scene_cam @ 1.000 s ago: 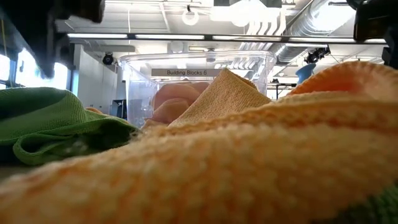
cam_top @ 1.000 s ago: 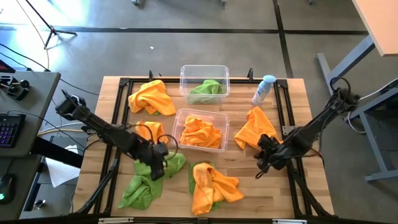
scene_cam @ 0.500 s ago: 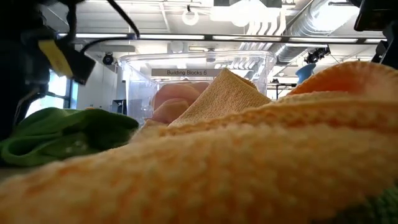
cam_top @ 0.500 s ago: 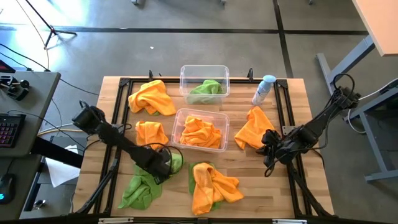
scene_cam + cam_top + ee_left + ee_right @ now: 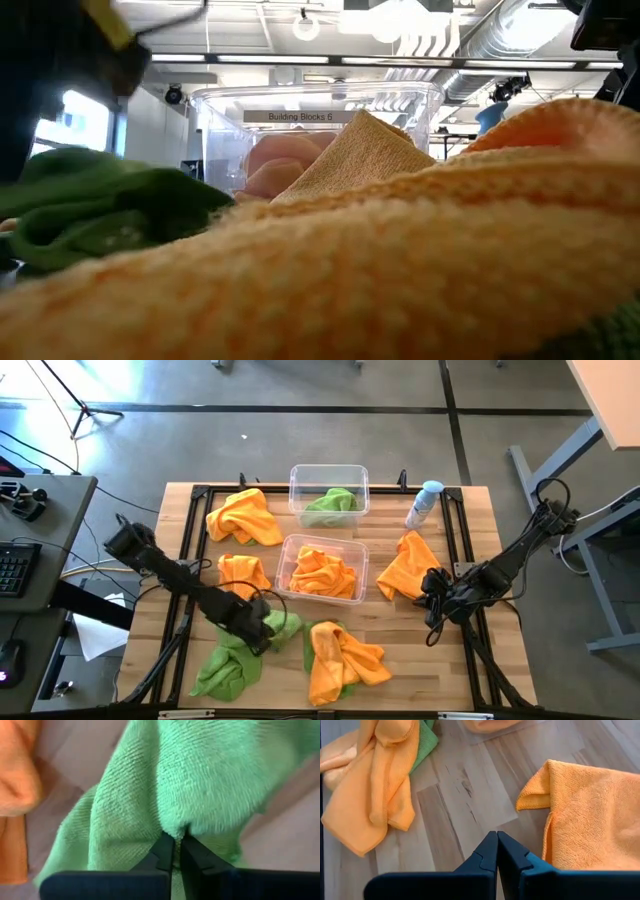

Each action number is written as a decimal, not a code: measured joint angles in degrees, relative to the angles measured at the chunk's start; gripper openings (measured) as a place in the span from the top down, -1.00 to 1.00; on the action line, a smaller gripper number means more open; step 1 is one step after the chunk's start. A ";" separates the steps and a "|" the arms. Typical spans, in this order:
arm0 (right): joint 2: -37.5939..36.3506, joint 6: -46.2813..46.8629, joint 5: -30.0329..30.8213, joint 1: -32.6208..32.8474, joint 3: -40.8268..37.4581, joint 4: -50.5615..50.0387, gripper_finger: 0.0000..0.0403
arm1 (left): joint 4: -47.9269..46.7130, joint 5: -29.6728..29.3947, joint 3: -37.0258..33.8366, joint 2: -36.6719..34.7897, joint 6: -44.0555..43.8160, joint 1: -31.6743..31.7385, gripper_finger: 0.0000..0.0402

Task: Sort microfiber towel by color & place in baskets
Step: Put the green microfiber towel into the top transparent bin

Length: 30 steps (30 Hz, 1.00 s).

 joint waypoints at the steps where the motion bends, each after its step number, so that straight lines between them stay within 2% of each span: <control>1: 0.00 -0.35 0.12 0.00 0.00 -0.01 1.00 | -0.03 -1.28 0.00 -2.03 -1.05 -0.41 0.99; 8: 0.06 -0.49 2.47 0.00 0.00 -0.03 1.00 | -3.42 -10.50 0.26 -14.46 -6.20 -3.59 1.00; 11: 0.09 -0.50 2.52 0.00 0.00 -0.01 1.00 | -10.65 -13.33 3.58 -16.49 -7.55 -4.83 1.00; 17: 0.11 -0.50 2.56 0.00 0.00 -0.01 1.00 | -29.74 -18.06 14.99 -16.73 -7.76 -6.02 1.00; 20: 0.11 -0.35 3.82 0.00 0.00 -0.01 1.00 | -38.30 -22.46 20.18 -16.74 -8.12 -5.37 1.00; 23: 0.11 0.60 6.36 0.00 0.00 0.01 1.00 | -43.64 -26.95 23.56 -16.90 -10.10 -2.77 1.00; 27: 0.11 1.03 9.32 -0.02 0.00 0.10 1.00 | -42.71 -31.03 23.78 -18.72 -3.33 4.12 1.00; 30: 0.13 1.03 10.31 -0.02 0.00 0.01 1.00 | -43.11 -31.98 23.76 -19.31 2.82 11.28 1.00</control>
